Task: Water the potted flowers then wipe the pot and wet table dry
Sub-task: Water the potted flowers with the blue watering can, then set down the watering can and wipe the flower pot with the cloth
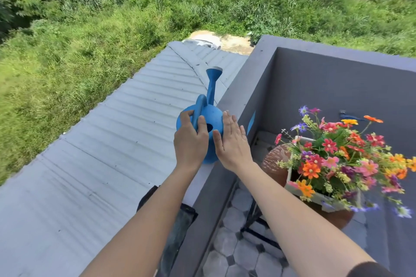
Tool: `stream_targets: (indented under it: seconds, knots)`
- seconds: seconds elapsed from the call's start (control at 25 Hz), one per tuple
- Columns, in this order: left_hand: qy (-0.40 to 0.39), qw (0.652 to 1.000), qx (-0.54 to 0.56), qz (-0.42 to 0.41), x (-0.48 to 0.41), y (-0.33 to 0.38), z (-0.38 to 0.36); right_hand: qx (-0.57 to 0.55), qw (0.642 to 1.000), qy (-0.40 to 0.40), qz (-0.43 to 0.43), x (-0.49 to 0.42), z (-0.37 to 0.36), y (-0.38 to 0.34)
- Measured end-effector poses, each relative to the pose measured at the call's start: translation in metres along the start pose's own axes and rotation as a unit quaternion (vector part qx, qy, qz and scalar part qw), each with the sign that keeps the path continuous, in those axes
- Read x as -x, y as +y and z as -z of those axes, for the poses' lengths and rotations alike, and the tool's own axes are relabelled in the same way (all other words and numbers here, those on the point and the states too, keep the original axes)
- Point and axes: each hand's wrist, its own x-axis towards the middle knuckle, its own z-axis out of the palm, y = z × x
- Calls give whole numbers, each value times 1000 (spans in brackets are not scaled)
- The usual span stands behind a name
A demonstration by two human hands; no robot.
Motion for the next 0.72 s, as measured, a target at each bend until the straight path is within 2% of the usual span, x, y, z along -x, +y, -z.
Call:
stream_targets:
  seconds: [0.12,0.28,0.44,0.6,0.72]
  knots:
    - [-30,999,20,7,4,-7,5,-5,999,7,-30,16,-1,-9]
    - [-11,999,32,7,23,-52,22,-35,995,-17,-90,65,-30,-21]
    - [-41,992,-83,86,54,-136,55,-33,989,-86,-116,118,-75,-42]
    - [-161,946,-235,157,77,-188,75,61,991,-78,-88,139,-107,-66]
    - [-214,926,-259,174,80,-201,74,76,986,-112,-99,133,-120,-68]
